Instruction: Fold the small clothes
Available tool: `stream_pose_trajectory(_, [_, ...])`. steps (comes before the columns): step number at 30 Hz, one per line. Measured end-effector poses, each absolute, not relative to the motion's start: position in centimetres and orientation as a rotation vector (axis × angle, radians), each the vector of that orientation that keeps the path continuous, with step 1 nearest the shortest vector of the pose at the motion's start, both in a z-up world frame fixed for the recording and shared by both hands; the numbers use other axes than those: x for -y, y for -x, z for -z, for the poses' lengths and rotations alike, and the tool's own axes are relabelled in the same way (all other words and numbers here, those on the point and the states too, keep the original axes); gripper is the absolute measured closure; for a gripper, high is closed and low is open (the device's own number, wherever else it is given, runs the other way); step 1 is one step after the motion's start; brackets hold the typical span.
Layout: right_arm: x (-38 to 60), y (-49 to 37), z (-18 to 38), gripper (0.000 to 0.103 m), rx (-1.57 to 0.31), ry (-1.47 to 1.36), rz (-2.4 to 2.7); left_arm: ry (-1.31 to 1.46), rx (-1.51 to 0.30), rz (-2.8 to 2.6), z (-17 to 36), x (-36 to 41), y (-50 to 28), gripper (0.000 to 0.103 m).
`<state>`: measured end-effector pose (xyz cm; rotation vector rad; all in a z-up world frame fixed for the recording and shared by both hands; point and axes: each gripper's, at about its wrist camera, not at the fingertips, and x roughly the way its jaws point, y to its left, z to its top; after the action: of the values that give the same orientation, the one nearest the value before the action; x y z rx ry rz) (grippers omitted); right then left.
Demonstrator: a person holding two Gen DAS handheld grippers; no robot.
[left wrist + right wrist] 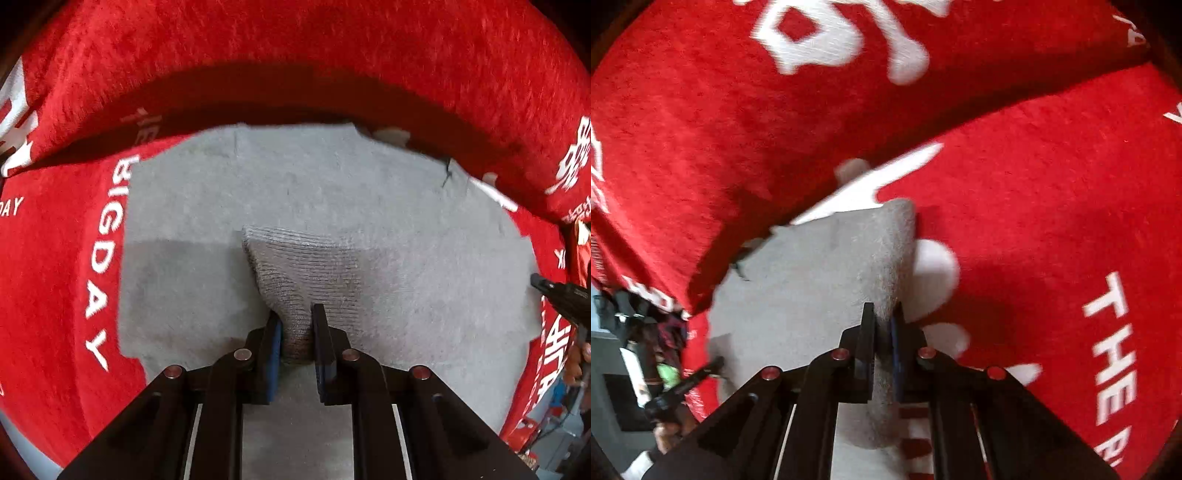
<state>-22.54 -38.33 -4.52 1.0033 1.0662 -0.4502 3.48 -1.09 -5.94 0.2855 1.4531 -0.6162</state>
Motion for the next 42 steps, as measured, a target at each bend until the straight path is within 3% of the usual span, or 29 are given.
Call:
stream_pose_trajectory(4, [38.8,23.4,5.9,0.095,-1.076,-1.021,0.481,-0.29,-1.445,0.61,6.1,0.8,-3.1,0.086])
stream_pose_trajectory(13, [35.2,26.0,1.8,0.095,-1.028,-1.059,0.382,-0.278,-1.429,0.637,3.9,-0.9,-3.6,0.085])
stream_pose_trajectory(15, [33.6,24.9,2.3,0.095,-1.074,-1.039,0.324,-0.306,-1.433,0.615,4.2,-0.9,-3.6,0.079])
stream_pose_trajectory(18, [31.8,23.9,5.1,0.096,-1.221,-0.98,0.335,-0.35,-1.415,0.551,4.6,-2.0,-4.0,0.079])
stream_pose_trajectory(26, [32.3,24.8,4.7,0.099,-1.19,-0.992,0.341,-0.313,-1.425,0.421,4.0,-6.9,-5.6,0.079])
stream_pose_trajectory(32, [30.8,23.2,1.9,0.094,-1.19,-0.91,0.366,-0.271,-1.399,0.528,2.4,-4.6,-4.7,0.079])
stream_pose_trajectory(37, [28.5,20.6,1.0,0.094,-1.229,-0.774,0.322,-0.375,-1.427,0.512,5.5,-1.5,-3.8,0.079])
stream_pose_trajectory(38, [28.2,20.0,1.5,0.094,-1.263,-0.745,0.339,-0.368,-1.415,0.503,5.9,-1.6,-3.8,0.075])
stream_pose_trajectory(41, [28.3,20.2,3.3,0.095,-1.323,-0.718,0.355,-0.357,-1.395,0.456,5.7,-2.8,-4.3,0.043])
stream_pose_trajectory(42, [28.5,20.7,3.3,0.095,-1.291,-0.725,0.34,-0.349,-1.399,0.453,5.6,-3.3,-4.4,0.042])
